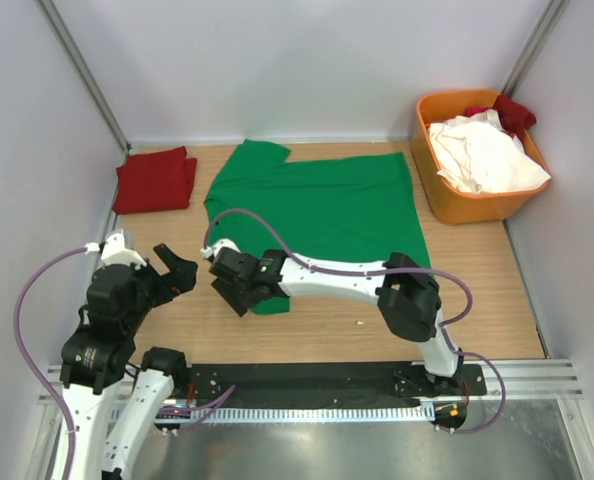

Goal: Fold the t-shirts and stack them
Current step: Flatten the tshirt out

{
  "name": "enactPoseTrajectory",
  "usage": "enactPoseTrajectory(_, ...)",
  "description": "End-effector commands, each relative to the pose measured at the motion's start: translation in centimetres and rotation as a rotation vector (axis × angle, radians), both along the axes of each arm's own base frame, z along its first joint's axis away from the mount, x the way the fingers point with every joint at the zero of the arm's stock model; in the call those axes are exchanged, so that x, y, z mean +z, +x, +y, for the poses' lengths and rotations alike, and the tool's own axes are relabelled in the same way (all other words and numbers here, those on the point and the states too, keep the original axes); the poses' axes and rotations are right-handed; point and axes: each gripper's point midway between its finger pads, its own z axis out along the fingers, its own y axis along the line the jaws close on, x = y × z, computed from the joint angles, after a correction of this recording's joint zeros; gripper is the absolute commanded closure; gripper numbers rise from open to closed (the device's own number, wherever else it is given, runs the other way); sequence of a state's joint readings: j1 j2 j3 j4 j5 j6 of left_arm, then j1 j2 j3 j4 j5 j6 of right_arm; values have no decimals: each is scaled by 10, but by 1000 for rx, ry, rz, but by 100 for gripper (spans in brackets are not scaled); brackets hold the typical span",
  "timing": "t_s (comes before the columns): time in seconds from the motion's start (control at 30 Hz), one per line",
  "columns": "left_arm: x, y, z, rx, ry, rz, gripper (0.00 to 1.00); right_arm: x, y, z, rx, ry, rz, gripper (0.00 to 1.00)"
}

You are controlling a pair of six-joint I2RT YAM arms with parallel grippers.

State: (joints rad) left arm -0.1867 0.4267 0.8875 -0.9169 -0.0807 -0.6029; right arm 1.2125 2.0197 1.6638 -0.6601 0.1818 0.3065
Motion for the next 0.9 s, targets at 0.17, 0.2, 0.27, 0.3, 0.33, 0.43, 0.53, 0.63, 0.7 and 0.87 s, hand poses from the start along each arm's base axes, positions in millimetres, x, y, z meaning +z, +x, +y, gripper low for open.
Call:
enactPoseTrajectory(0.17, 10, 2, -3, -11, -22, -47, 5, -18, 34, 13, -107, -56, -116, 39)
enactPoseTrajectory(0.2, 10, 2, -3, -11, -23, -48, 5, -20, 35, 13, -106, -63, -119, 41)
enactPoseTrajectory(0.27, 10, 2, -3, -12, -21, -48, 5, -26, 37, 15, -106, -77, -122, 41)
enactPoseTrajectory(0.3, 10, 2, -3, -13, -22, -48, 5, -27, 37, 16, -106, -75, -122, 42)
enactPoseTrajectory(0.33, 10, 2, -3, -12, -21, -50, 5, -31, 36, 17, -101, -84, -118, 42)
enactPoseTrajectory(0.43, 10, 2, -4, -15, -23, -51, 5, -42, 36, 17, -98, -98, -107, 49)
enactPoseTrajectory(0.53, 10, 2, -4, -15, -23, -51, 5, -48, 35, 16, -96, -108, -99, 63)
enactPoseTrajectory(0.63, 10, 2, -3, -13, -22, -48, 5, -51, 33, 14, -83, -115, -97, 78)
enactPoseTrajectory(0.7, 9, 2, -4, -15, -22, -46, 5, -48, 34, 14, -72, -112, -100, 89)
enactPoseTrajectory(0.87, 9, 3, -4, -13, -21, -45, 5, -20, 22, 20, -2, -63, -61, 99)
